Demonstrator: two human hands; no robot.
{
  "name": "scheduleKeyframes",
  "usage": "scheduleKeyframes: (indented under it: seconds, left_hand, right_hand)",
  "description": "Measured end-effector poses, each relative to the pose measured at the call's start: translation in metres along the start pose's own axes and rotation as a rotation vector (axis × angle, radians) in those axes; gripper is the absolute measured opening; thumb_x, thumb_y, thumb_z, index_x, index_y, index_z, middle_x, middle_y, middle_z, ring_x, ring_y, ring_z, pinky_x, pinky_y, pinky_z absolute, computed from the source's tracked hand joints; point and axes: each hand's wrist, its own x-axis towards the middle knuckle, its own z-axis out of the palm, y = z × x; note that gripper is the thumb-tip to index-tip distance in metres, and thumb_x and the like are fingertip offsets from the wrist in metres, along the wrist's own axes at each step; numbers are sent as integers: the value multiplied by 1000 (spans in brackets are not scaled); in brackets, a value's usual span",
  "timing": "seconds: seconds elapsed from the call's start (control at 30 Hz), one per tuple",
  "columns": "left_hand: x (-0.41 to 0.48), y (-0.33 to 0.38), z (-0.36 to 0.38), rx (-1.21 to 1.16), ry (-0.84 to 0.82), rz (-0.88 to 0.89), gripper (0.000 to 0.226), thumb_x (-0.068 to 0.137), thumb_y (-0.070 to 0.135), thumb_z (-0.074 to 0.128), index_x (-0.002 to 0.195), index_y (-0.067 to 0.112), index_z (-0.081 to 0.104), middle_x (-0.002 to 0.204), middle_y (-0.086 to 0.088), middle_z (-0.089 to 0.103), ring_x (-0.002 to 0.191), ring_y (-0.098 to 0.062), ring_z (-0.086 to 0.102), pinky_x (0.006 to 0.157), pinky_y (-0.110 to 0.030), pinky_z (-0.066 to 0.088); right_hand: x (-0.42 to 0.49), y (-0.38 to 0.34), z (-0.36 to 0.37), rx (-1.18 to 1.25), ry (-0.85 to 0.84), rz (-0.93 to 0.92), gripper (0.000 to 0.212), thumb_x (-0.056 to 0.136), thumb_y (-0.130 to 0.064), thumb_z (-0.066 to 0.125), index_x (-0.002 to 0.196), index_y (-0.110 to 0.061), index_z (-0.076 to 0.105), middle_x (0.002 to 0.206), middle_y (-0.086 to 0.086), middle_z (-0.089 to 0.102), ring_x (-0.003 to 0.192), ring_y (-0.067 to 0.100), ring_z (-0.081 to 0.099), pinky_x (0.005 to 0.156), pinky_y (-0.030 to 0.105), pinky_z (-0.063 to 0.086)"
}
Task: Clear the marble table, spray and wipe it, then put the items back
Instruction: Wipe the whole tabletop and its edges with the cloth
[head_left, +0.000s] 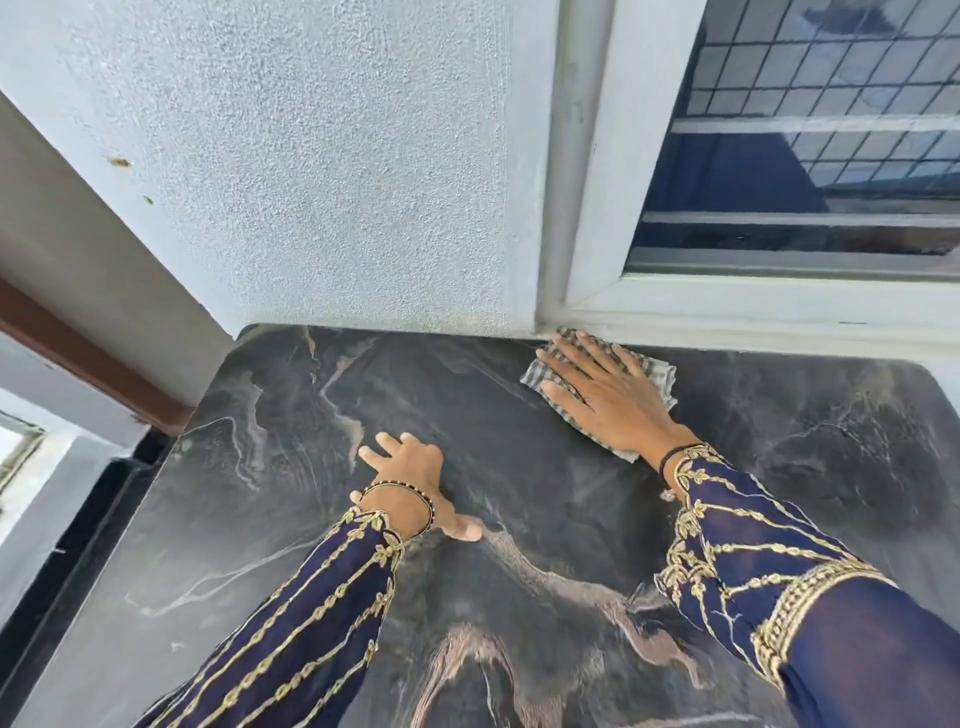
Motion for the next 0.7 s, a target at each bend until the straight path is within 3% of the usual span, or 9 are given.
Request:
scheduleKeyframes:
  seconds: [0.23,0.37,0.47,0.57,0.63,0.7]
  left_hand:
    - [-7,1,1,-39,27,-7,132,55,57,83,145,-6,11,155,-30,4,141,-55,-1,111,-63,26]
    - [-18,3,0,8,80,10,121,59,61,79,143,-5,22,154,-30,15,142,-53,7,115,-61,16]
    - [-21,-3,10,-84,113,18,121,56,62,80,142,-2,25,153,-28,16,142,-49,10,113,-61,21]
    - [-32,-12,39,-96,385,124,100,61,63,76,135,7,38,151,-16,20,144,-33,15,109,-61,29]
    - [-55,-14,73,-12,606,251,66,83,42,64,135,9,39,157,-13,17,147,-29,12,112,-57,25]
    - [-88,-14,113,-61,700,348,50,86,19,56,132,9,43,157,-13,21,146,-29,18,114,-53,26]
  right_hand:
    - [-10,0,1,4,-33,63,59,101,-66,6,157,-49,-5,168,-17,-10,156,11,-12,127,46,-5]
    - [-49,-21,2,-11,-25,-22,59,101,-66,8,157,-48,-2,167,-17,-8,156,12,-10,127,46,-5]
    - [-90,-47,4,-21,-11,-75,63,98,-68,2,157,-46,2,168,-15,-3,156,13,-6,127,46,-2]
    - [-135,-75,14,-41,-6,-110,62,100,-66,7,158,-45,6,168,-14,-1,156,14,-6,127,47,0]
    - [-169,-94,23,-61,29,-130,60,103,-65,15,159,-44,13,169,-13,7,157,15,-1,127,48,6]
    - [-204,-112,32,-56,30,-148,59,104,-65,18,159,-43,16,169,-13,9,157,15,0,126,49,9]
